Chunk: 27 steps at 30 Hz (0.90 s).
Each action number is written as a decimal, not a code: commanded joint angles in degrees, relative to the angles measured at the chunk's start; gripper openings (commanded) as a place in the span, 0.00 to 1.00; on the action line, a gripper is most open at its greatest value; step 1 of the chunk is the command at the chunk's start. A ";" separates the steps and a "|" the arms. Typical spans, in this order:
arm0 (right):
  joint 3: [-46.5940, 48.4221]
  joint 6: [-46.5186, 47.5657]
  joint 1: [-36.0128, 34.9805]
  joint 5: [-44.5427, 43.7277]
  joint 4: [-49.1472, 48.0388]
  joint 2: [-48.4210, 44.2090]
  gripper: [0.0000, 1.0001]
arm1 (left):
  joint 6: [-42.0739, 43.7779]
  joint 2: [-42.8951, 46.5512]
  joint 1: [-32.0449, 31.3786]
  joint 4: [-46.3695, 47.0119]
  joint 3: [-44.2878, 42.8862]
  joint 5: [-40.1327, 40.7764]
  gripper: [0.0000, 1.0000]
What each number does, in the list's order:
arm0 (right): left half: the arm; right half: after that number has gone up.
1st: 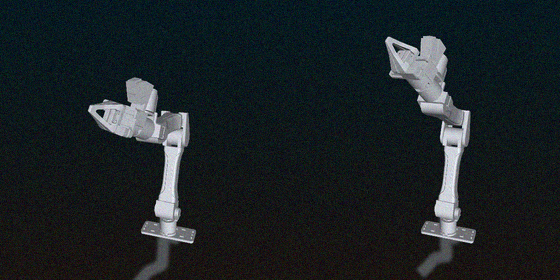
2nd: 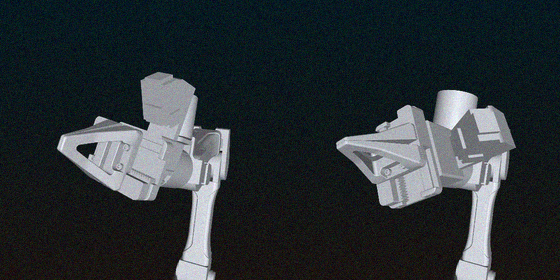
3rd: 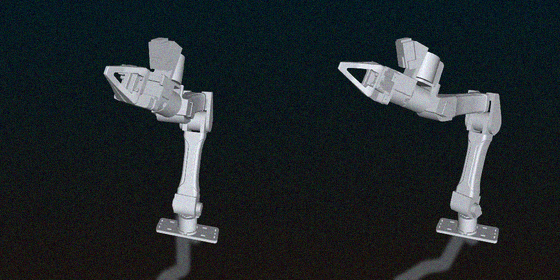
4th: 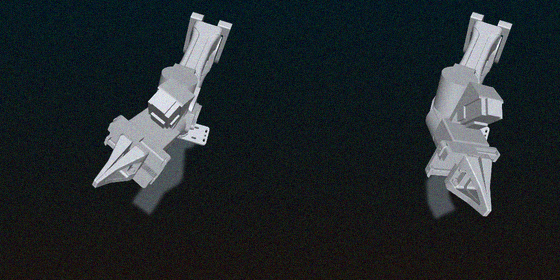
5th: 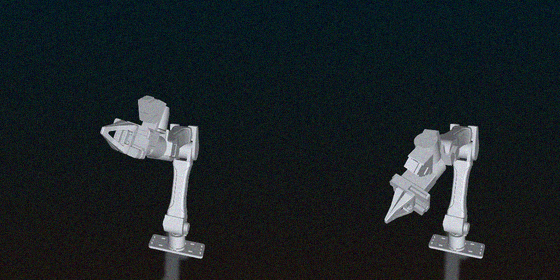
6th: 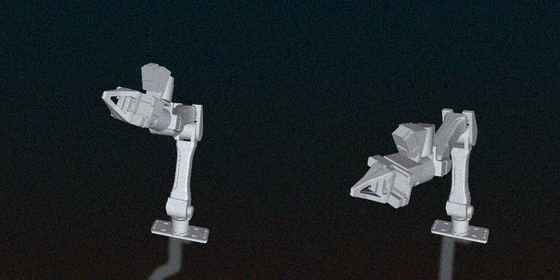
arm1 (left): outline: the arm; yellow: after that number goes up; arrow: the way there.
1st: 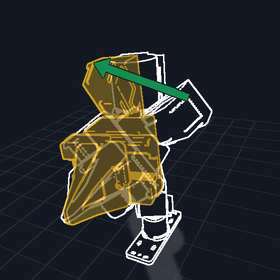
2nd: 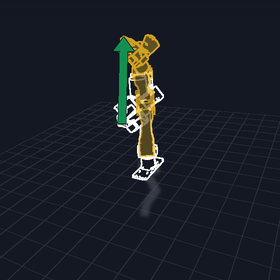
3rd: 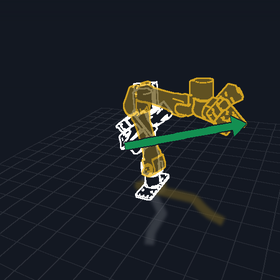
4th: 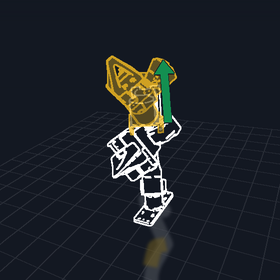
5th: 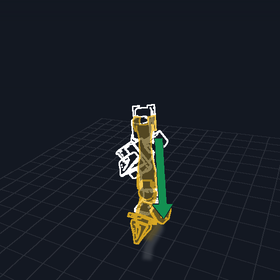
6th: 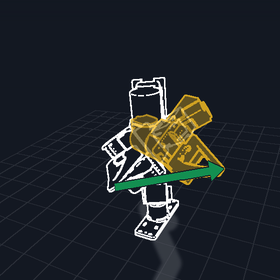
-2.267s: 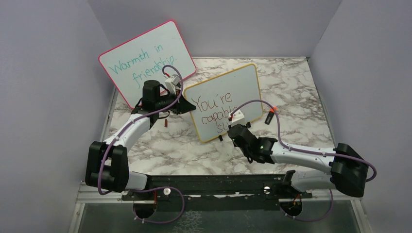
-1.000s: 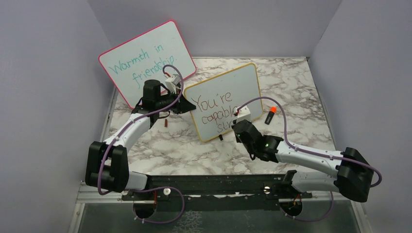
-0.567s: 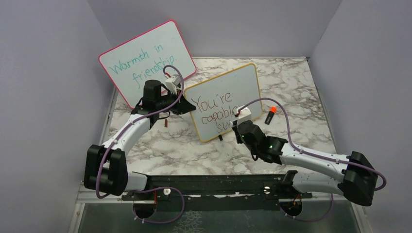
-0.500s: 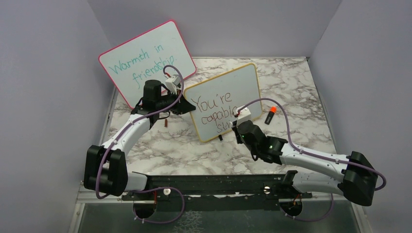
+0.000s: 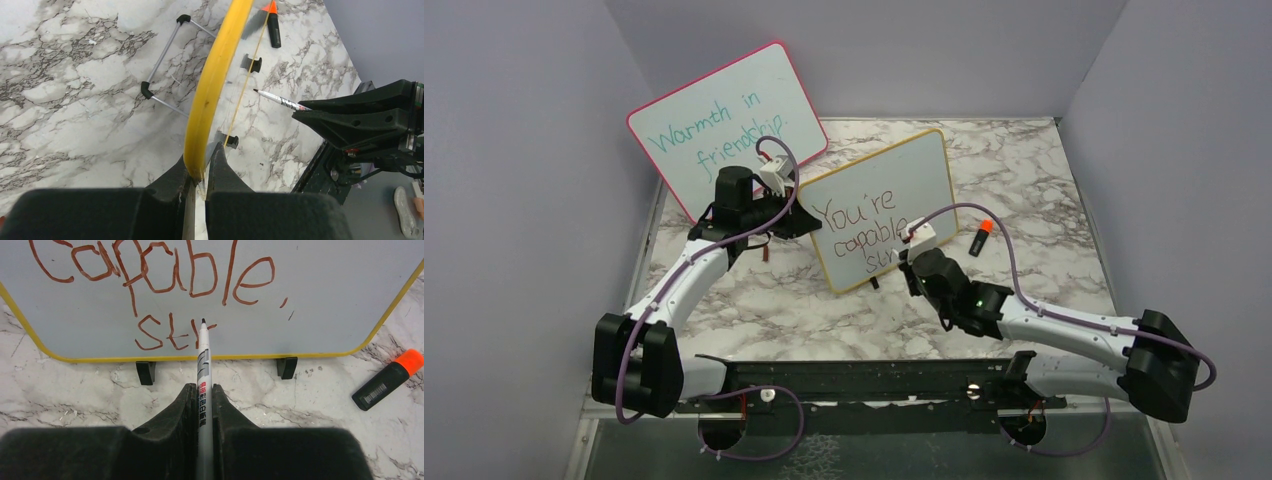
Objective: Write a sentence on the whiteboard
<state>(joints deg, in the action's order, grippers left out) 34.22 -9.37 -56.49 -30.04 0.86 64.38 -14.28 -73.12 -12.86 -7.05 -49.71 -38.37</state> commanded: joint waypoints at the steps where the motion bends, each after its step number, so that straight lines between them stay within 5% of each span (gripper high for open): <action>1: -0.11 -0.20 0.23 -1.00 -2.96 1.65 0.01 | 9.36 -1.52 1.96 -7.88 1.49 16.46 0.00; 9: -0.17 -4.91 0.32 -8.29 -0.95 3.34 0.01 | 9.36 -3.24 2.05 -7.11 1.81 15.72 0.00; 27: -1.35 -5.78 0.41 -7.58 -4.17 5.39 0.01 | 9.23 -4.05 2.05 -6.93 1.77 15.08 0.00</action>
<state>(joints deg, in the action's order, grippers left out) 33.34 -14.15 -56.38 -35.20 -0.56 68.97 -14.31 -74.22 -12.45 -6.52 -49.87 -38.98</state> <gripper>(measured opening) 0.167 0.057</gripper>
